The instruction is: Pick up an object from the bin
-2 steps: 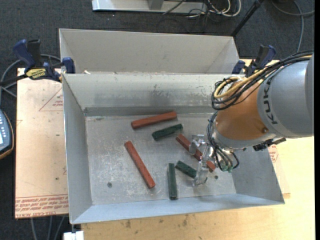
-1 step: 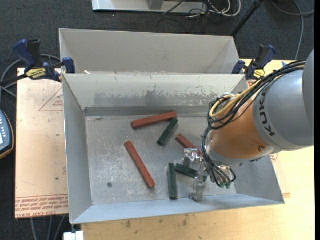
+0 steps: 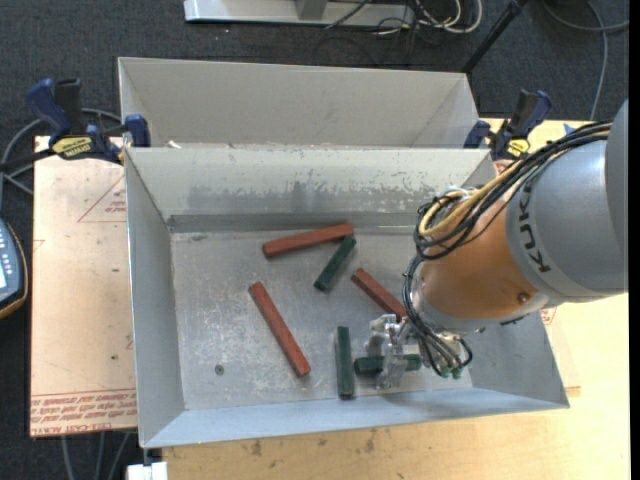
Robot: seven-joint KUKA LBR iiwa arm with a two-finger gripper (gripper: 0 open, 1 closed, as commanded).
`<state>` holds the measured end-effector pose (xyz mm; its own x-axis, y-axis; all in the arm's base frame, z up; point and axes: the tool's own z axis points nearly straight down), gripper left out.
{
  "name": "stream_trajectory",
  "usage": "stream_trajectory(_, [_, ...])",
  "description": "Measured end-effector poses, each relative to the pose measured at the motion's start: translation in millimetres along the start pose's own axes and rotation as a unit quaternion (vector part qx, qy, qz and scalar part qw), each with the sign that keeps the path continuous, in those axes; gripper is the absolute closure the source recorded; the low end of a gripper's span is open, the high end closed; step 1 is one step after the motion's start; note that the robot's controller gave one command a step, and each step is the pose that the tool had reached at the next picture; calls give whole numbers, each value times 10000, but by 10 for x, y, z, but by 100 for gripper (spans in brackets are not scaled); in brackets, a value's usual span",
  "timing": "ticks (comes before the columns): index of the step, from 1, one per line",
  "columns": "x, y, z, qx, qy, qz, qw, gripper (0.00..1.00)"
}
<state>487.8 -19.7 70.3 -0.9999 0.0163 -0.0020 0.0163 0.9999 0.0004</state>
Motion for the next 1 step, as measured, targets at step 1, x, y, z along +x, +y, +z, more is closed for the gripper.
stream_trajectory(1, [-247,-119,-1992,2,-50,23,10000,100])
